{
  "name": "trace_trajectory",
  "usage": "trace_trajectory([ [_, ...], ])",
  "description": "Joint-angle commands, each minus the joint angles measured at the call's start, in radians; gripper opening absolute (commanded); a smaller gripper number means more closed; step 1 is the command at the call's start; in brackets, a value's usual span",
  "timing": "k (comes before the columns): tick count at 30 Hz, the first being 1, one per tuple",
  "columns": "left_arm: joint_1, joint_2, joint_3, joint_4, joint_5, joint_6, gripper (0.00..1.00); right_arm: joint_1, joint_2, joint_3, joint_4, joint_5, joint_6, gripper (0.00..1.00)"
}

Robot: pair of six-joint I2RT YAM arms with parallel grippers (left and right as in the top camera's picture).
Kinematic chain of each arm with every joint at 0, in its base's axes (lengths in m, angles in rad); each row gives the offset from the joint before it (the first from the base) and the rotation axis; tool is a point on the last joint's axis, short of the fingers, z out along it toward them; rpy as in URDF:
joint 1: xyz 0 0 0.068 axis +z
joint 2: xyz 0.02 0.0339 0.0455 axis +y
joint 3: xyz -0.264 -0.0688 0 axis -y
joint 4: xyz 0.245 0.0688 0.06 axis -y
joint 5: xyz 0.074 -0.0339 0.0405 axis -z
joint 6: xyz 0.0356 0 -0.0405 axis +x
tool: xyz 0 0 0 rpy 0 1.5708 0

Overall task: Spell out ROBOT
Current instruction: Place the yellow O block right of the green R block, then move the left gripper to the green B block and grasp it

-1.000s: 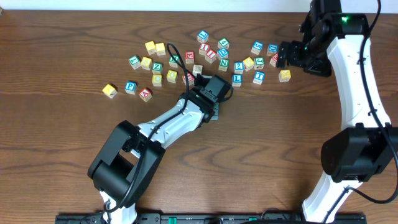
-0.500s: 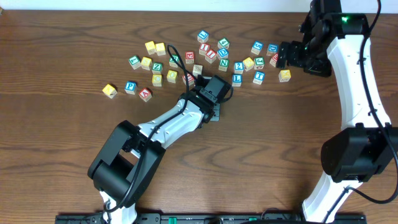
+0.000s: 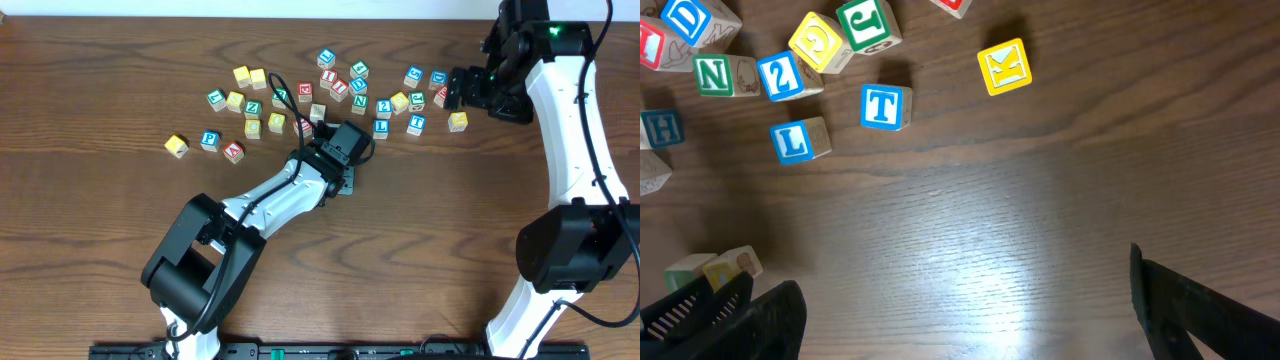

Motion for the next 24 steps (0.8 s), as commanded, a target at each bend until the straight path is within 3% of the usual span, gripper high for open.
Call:
trace_trajectory([
  [1,0.005,0.014,-0.014,-0.004,-0.002,-0.004,0.39,0.004,-0.001,0.011,-0.001,0.008,0.000,0.99],
  [7,0.026,-0.003,0.091,-0.035,0.025,0.106,0.39,0.004,-0.001,0.011,0.004,0.008,0.000,0.99],
  [14,0.156,-0.003,0.629,-0.450,0.034,0.226,0.39,0.004,-0.001,0.011,0.006,0.007,0.000,0.99],
  [24,0.443,0.080,0.699,-0.492,0.149,0.315,0.40,0.004,-0.001,0.011,0.005,0.008,0.000,0.99],
])
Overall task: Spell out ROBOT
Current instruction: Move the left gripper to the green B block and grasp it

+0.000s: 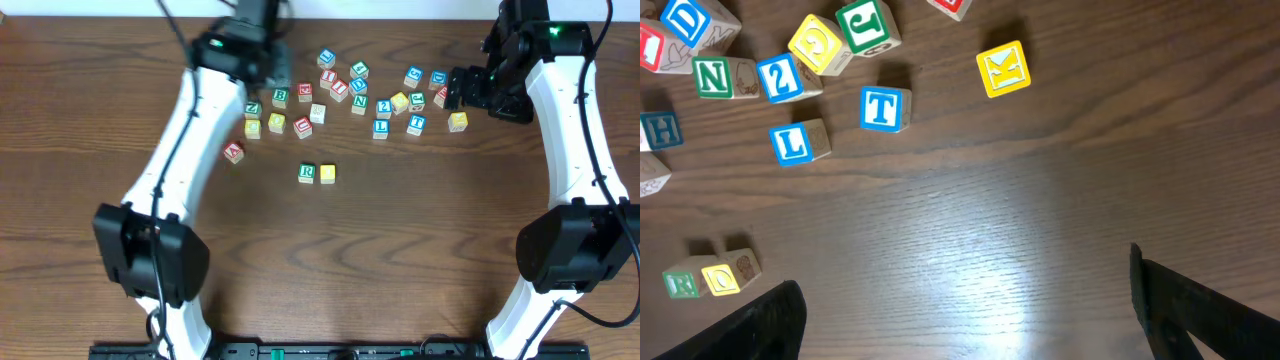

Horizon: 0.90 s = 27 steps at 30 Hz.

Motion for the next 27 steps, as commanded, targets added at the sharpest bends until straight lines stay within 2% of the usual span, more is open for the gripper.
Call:
trace_trajectory([
  [1,0.071,0.084,0.005,-0.022,0.082,0.058,0.40,0.004,-0.001,0.011,0.003,0.005,0.000,0.99],
  [5,0.074,0.154,0.005,-0.020,0.133,0.107,0.40,0.004,-0.001,0.011,0.004,0.006,0.000,0.99],
  [12,0.047,0.248,0.005,0.006,0.132,0.137,0.44,0.004,-0.001,0.011,0.003,0.019,0.000,0.99],
  [14,0.046,0.264,0.005,0.038,0.124,0.137,0.47,0.004,-0.001,0.011,0.003,0.019,0.000,0.99],
  [21,0.046,0.315,0.005,0.198,0.117,0.187,0.68,0.004,-0.001,0.011,-0.003,0.019,0.000,0.99],
  [27,0.046,0.389,0.005,0.244,0.056,0.203,0.70,0.004,-0.001,0.011,-0.004,0.019,0.000,0.99],
])
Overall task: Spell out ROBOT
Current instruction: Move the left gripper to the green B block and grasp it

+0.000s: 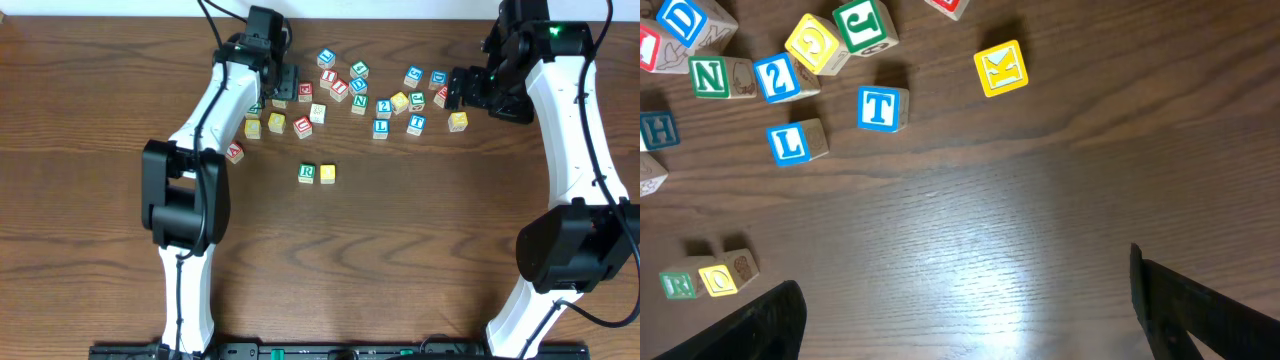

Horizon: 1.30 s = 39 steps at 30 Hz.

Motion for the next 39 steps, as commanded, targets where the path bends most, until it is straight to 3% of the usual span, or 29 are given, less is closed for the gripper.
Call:
trace_trajectory([
  [1,0.005,0.074,0.005,0.016,-0.052,0.024,0.70,0.004,-0.001,0.011,-0.002,0.015,0.000,0.99],
  [13,0.005,0.135,0.005,0.090,-0.052,0.024,0.67,0.004,-0.001,0.011,0.002,0.019,-0.004,0.99],
  [15,0.005,0.135,0.005,0.097,-0.052,0.024,0.61,0.004,-0.001,0.011,0.003,0.019,-0.004,0.99],
  [19,0.004,0.135,0.005,0.096,-0.051,0.024,0.37,0.004,-0.001,0.011,0.006,0.019,-0.004,0.99],
  [22,0.003,0.135,0.005,0.096,-0.051,0.024,0.32,0.004,-0.001,0.011,0.005,0.028,-0.003,0.99],
  [32,0.003,0.113,0.006,0.095,-0.051,0.024,0.31,0.004,-0.001,0.011,0.006,0.042,-0.003,0.99],
  [39,-0.002,-0.046,0.006,0.050,-0.051,0.024,0.30,0.004,-0.001,0.011,0.006,0.042,-0.003,0.99],
])
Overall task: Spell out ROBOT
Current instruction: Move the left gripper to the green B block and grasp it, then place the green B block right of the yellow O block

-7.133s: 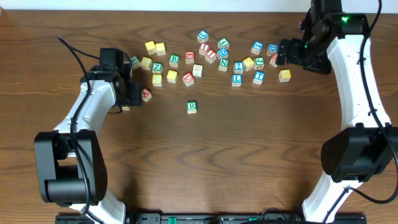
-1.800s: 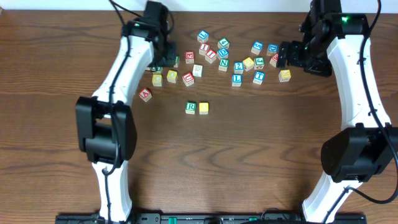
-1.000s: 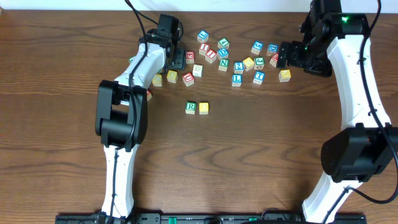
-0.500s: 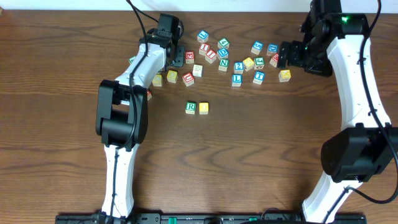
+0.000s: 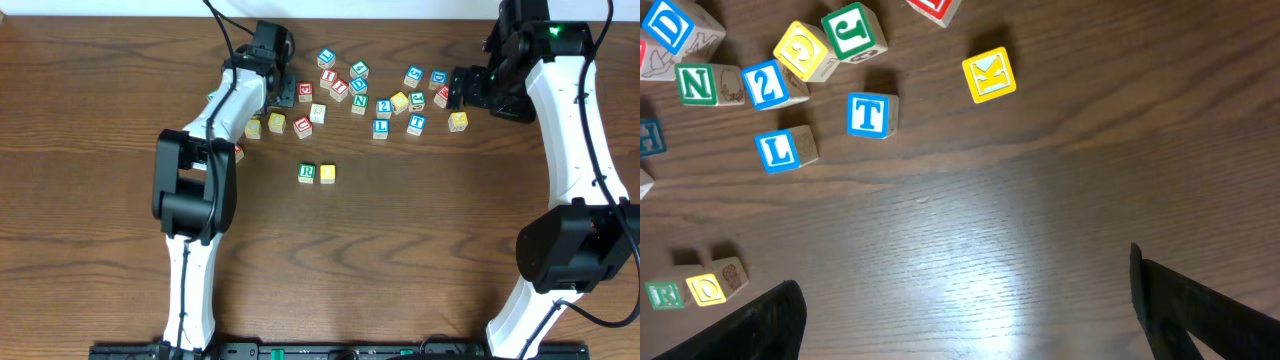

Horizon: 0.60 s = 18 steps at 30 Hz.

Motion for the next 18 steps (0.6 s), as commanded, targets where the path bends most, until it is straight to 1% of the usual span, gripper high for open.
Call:
trace_trajectory([
  [1,-0.006,-0.172,0.007,-0.042,-0.016,0.002,0.30,0.004,-0.001,0.011,0.000,0.016,-0.003,0.99],
  [5,-0.039,-0.283,0.007,-0.143,-0.015,-0.005,0.31,0.004,-0.001,0.011,0.004,0.016,-0.003,0.99],
  [8,-0.090,-0.344,0.007,-0.243,-0.016,-0.053,0.30,0.004,-0.001,0.011,0.007,0.016,-0.003,0.99],
  [14,-0.202,-0.344,0.005,-0.371,-0.015,-0.179,0.31,0.004,-0.001,0.011,0.008,0.016,-0.003,0.99],
  [18,-0.288,-0.335,-0.050,-0.360,-0.016,-0.237,0.30,0.004,-0.001,0.011,0.008,0.016,-0.003,0.99],
])
